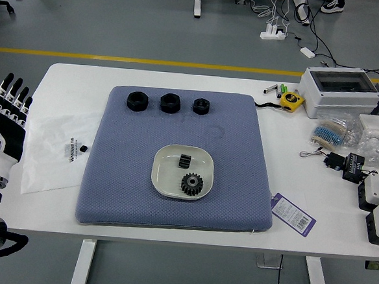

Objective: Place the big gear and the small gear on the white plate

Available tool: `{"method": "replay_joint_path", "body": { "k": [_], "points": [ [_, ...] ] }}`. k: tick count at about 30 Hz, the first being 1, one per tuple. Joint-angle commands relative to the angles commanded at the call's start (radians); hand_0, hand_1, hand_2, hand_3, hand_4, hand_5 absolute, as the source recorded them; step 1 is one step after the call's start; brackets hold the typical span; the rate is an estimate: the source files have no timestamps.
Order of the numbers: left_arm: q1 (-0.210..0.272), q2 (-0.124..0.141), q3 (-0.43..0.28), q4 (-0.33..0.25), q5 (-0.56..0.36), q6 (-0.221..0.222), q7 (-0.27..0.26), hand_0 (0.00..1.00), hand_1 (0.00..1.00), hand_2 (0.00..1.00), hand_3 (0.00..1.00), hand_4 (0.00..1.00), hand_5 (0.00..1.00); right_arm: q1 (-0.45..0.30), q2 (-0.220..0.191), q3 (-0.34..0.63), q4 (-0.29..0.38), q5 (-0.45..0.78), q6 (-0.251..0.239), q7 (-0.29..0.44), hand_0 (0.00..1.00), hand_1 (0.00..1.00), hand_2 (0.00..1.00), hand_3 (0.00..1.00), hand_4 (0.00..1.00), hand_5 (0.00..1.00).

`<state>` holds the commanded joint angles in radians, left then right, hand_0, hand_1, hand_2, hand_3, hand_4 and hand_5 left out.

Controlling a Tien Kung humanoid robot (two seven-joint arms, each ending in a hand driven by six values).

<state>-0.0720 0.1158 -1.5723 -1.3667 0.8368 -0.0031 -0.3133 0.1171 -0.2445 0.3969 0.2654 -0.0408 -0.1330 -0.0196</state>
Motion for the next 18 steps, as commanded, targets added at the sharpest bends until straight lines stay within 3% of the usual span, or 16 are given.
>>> {"method": "replay_joint_path", "body": {
  "k": [3,4,8,18],
  "points": [
    [0.001,-0.001,0.001,0.002,0.002,0.005,-0.001,0.98,0.998,0.998,0.998,0.998,0.923,0.0,0.0,0.0,0.0,-0.001,-0.001,-0.001,0.667,0.672,0.763,0.666,0.937,0.755],
    [0.002,-0.003,0.0,0.003,0.005,0.013,-0.004,0.944,0.931,0.998,0.998,0.998,0.876,0.0,0.001,0.001,0.0,-0.002,-0.002,-0.001,0.667,0.672,0.762,0.665,0.936,0.755],
    [0.005,-0.005,-0.001,0.005,0.014,0.025,0.001,0.944,0.931,0.998,0.998,0.998,0.876,0.0,0.001,0.001,0.0,-0.002,-0.003,-0.002,0.667,0.672,0.762,0.665,0.936,0.755],
    [0.008,-0.004,0.011,0.007,0.026,0.008,0.018,0.919,0.894,0.998,0.998,0.998,0.875,-0.002,0.002,0.008,0.001,-0.014,-0.005,-0.005,0.666,0.673,0.762,0.663,0.935,0.753]
  ]
}}
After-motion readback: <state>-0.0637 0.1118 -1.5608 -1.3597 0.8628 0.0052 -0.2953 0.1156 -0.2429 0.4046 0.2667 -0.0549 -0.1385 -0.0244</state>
